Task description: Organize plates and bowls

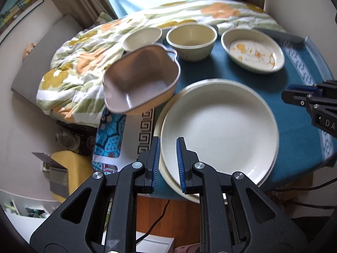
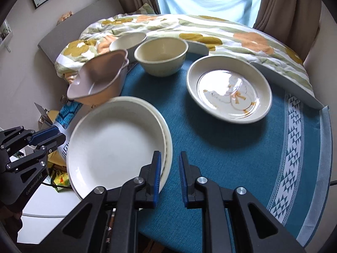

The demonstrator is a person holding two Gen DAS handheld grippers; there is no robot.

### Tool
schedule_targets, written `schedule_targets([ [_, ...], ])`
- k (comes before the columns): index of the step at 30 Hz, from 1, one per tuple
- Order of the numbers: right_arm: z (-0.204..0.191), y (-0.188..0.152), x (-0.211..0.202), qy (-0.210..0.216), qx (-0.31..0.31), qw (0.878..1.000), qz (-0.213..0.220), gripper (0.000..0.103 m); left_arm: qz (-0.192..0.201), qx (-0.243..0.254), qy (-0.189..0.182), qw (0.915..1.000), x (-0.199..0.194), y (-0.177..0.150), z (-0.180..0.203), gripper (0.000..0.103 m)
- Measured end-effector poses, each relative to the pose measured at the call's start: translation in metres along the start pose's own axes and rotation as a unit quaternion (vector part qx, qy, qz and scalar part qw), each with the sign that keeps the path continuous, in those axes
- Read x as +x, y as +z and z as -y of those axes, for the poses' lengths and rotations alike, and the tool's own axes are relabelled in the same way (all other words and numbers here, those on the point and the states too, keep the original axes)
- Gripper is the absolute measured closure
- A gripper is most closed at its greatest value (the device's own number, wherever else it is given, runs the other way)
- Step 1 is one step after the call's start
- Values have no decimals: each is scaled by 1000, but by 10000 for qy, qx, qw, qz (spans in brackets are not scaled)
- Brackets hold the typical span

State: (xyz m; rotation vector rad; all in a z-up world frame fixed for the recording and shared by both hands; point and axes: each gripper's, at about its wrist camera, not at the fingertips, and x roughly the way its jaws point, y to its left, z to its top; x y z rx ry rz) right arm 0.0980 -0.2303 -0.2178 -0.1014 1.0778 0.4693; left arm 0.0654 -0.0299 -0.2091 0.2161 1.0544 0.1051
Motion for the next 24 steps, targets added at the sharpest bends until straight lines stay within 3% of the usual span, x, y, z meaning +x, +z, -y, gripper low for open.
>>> schedule_targets([
  [3,18,12,-29,60,283,9993,249,88,447,-155,-295,9984,-29,29,-3,89],
  [5,34,19,-46,128,559,9975,422,73,570,-223,-541,9967,-38,50,0,78],
  [6,43,22,-55,136,684,9961,542,34,600,-257,-668,9956,-39,59,2,45],
  [7,52,26,-62,139,785,9946,665,0,687,-313,-815,9938,-40,68,5,3],
  [9,69,31,-78,172,922,9911,940,0,1006,-440,-1031,9886,-45,80,11,1],
  [12,97,42,-87,113,1011,9900,980,0,785,-501,-1438,9852,-33,101,28,1],
  [16,132,61,-80,35,661,9955,683,0,534,-893,-1800,9781,-7,119,51,1],
  [20,167,86,-55,15,311,9984,478,0,224,-1457,-1920,9703,27,128,67,2],
  [23,194,103,-19,268,98,9995,97,0,-91,-1891,-1980,9617,62,133,79,11],
  [24,202,107,-7,417,61,9991,16,0,-193,-2012,-1967,9594,74,134,82,18],
])
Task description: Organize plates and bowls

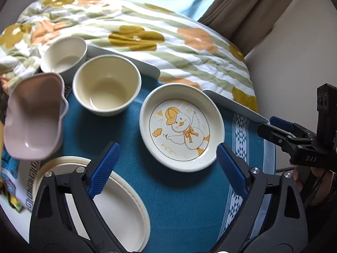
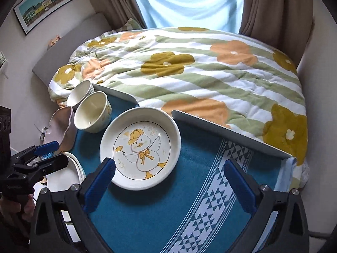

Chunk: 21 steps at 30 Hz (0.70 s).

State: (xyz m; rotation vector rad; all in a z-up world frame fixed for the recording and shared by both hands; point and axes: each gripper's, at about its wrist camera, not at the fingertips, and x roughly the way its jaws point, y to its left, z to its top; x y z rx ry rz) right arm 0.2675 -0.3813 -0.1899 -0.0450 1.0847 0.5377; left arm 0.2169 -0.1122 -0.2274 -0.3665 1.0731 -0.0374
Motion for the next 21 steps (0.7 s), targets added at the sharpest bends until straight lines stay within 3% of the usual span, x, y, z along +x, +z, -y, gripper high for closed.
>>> schedule_targets([
  [2,14,7,22,242,-74,9995,-170,2,-188,-268,73,9994,26,1,-4,30],
  [7,32,18,76,664,-377,9950,-645,36,-501,-650,356,9960,72,1,-9,49],
  [10,32,21,98,876,-501,9914,-831,47,-599,-774,476,9941,87,1,-11,55],
  [12,32,21,108,986,-566,9893,-910,50,-609,-827,578,9930,91,1,-12,58],
  [15,30,23,120,1122,-635,9865,-1012,55,-633,-879,692,9917,94,3,-15,74],
  [21,27,26,128,1235,-795,9838,-1023,72,-696,-895,855,9899,100,6,-18,87],
])
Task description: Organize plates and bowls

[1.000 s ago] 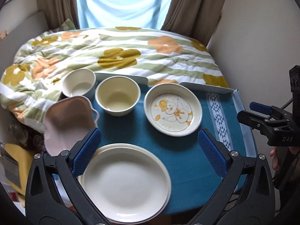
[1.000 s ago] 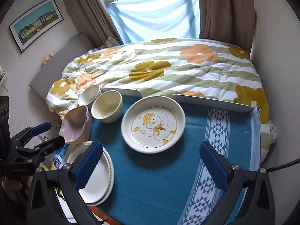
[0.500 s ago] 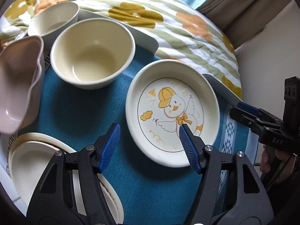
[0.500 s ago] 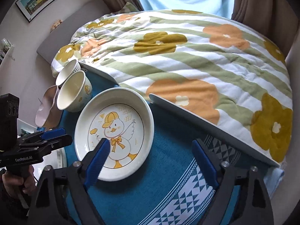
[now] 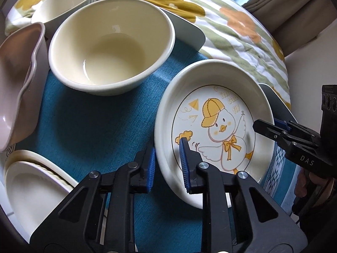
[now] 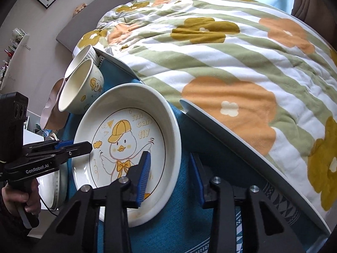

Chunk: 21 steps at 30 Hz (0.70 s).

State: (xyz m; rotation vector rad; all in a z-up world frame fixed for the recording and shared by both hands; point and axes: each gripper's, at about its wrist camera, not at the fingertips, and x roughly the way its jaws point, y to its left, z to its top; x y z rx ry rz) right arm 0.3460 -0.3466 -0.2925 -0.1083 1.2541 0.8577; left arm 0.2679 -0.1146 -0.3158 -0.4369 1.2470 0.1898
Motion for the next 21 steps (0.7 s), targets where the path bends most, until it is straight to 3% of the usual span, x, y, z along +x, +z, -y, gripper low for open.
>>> schedule_targets([
  [3,-1,-2,2,23,-64,10000,-4,87,18,-8,45,10000,1,1,-1,92],
  [4,-1,-2,3,29,-67,10000,-31,88,19,-29,32,10000,1,1,-2,92],
  [21,-9,-6,-16,-58,-73,9998,155,88,231,250,83,9994,-32,3,8,92],
])
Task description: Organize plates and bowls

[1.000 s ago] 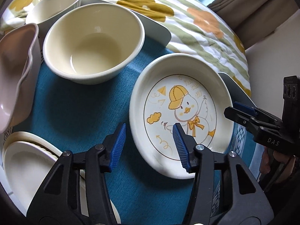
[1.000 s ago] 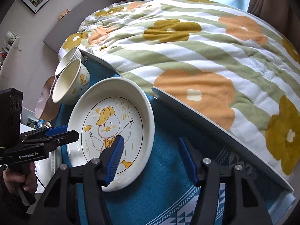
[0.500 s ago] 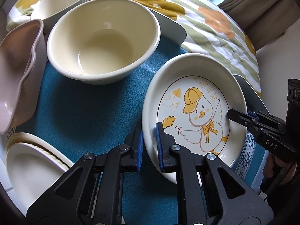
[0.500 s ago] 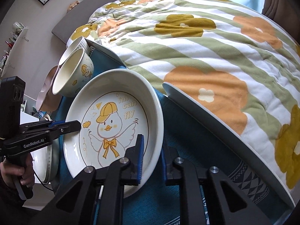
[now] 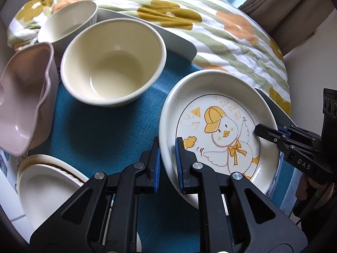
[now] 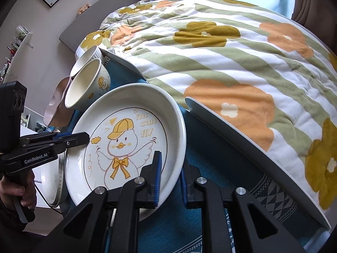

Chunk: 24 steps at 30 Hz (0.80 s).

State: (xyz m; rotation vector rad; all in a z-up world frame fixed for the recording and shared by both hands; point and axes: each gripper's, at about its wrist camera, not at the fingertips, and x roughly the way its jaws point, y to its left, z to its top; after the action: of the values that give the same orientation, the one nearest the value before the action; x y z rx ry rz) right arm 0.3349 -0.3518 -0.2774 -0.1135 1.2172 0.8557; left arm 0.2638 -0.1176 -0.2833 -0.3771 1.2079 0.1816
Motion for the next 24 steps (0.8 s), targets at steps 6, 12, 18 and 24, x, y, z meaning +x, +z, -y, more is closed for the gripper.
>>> schedule_targets([
  [6,-19,-2,-36,-105,64,9991,410,88,250,261,-163,9992,-37,0,0,92],
  [12,-60,-6,-72,-331,52,9962,808,88,545,596,-316,9962,-84,-8,-16,92],
  [18,-115,-24,-91,-581,283,9922,1063,88,689,983,-595,9910,-126,-19,-51,92],
  [24,-171,-53,-86,-766,785,9862,1240,88,612,1515,-778,9835,-150,-35,-95,92],
])
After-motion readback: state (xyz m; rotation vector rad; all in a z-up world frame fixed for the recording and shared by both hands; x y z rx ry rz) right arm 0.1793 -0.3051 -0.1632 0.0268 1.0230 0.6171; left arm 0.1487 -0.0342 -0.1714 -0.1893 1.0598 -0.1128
